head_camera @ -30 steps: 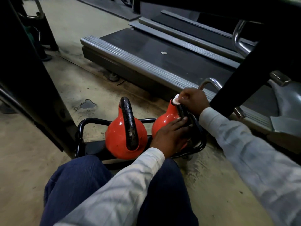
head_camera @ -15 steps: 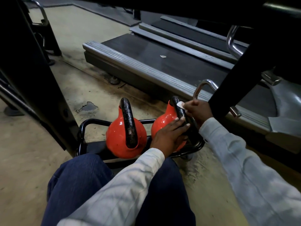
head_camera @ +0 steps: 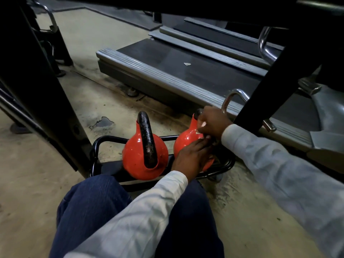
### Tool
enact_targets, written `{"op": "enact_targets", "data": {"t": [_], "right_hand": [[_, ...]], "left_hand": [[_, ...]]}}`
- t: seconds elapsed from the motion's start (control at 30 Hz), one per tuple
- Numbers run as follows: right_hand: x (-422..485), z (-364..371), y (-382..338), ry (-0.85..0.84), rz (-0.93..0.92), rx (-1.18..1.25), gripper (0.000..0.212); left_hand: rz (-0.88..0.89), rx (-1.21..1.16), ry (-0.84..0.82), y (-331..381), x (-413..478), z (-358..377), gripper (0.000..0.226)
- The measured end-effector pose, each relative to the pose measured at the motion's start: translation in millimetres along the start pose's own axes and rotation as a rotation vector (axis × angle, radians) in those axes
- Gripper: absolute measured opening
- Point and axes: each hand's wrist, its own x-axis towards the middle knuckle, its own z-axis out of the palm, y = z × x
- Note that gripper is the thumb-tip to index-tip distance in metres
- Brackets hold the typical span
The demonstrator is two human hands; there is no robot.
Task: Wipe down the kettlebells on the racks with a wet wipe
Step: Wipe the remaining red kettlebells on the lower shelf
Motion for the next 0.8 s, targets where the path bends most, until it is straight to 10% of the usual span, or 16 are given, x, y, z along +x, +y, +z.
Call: {"op": "enact_targets", "data": {"t": [0.2, 0.37, 0.5, 0.63, 0.8], "right_hand": [[-16, 26, 21, 0.162, 0.650, 1.448, 0.015], [-33, 30, 11, 0.059, 0.732, 1.828, 0.020], [-48, 20, 14, 0.156, 0.646, 1.543, 0.015], [-20, 3, 1, 0.207, 0.374, 0.730, 0.025], [-6, 0, -23, -0.015, 0.152, 0.011, 0.011]], "left_hand": [[-0.020, -0.011, 0.024, 3, 0, -1, 0.039], [-0.061, -0.022, -0.028, 5, -2, -6, 0.041], [-0.075, -0.031, -0.034, 10, -13, -10, 0.042], [-0.088, -0.026, -0.048, 13, -23, -8, 0.041], [-0.103, -0.043, -0.105, 13, -27, -12, 0.046]]}}
